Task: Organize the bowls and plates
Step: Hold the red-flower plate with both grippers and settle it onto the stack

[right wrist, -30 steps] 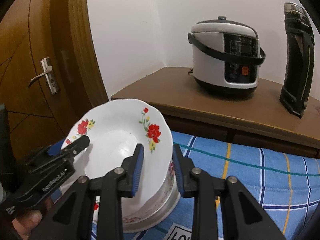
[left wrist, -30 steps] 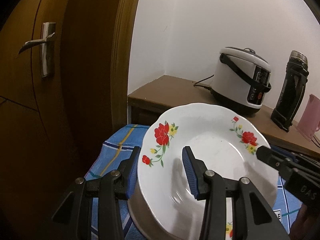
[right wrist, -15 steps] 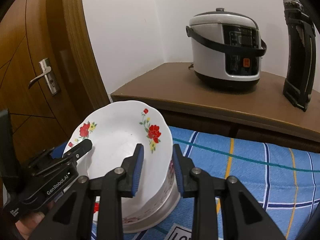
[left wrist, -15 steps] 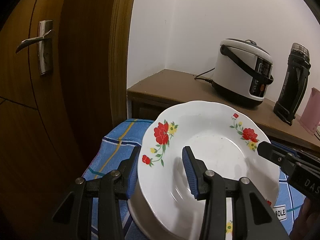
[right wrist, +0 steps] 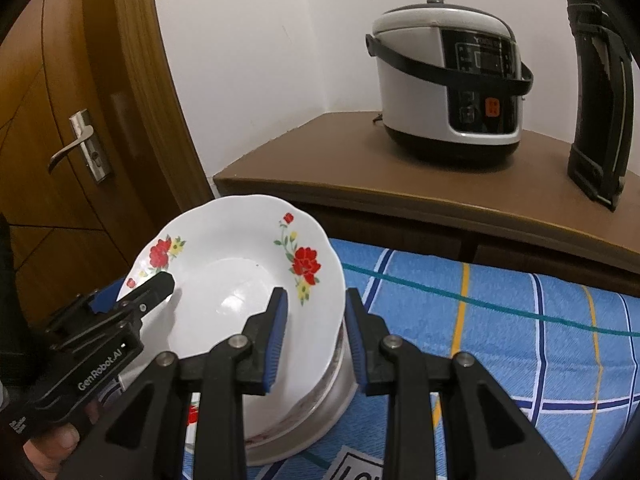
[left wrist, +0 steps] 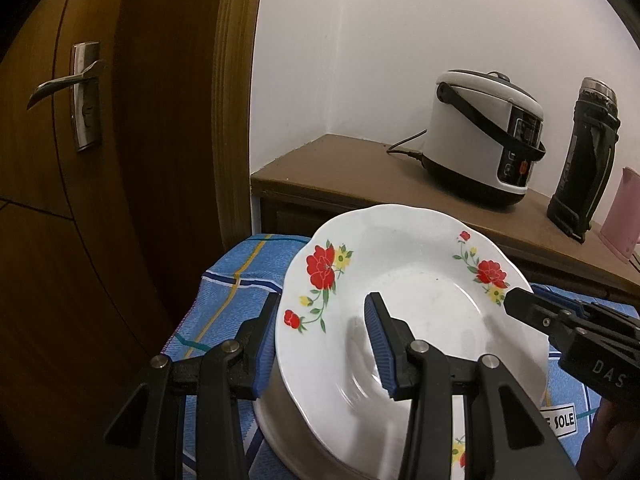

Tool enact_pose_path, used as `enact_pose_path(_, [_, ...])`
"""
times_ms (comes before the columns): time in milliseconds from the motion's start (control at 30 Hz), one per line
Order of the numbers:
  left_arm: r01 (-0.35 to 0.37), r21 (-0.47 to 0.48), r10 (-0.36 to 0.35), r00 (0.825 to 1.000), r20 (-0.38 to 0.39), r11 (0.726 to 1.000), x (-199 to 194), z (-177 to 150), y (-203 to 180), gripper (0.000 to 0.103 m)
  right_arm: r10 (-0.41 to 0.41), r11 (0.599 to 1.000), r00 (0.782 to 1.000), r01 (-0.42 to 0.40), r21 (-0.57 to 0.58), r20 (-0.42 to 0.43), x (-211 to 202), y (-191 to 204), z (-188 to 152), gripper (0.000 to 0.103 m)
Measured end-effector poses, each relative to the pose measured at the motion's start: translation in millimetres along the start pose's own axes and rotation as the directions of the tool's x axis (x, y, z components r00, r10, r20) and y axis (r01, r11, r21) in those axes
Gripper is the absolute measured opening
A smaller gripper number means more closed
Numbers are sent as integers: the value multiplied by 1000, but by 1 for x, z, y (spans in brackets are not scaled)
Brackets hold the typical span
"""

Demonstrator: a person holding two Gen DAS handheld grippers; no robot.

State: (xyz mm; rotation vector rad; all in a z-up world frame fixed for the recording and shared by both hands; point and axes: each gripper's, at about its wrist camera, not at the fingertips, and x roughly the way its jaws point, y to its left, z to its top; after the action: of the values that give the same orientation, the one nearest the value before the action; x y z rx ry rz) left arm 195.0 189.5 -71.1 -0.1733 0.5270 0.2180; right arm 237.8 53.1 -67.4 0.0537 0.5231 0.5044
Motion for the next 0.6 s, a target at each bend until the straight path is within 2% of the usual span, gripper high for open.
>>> enact_pose_path(600, [10,17,-10,1000,-18,1000,3,-3,-2,45,-14,1000,1000,14,2,-18,7,-2,-3,30])
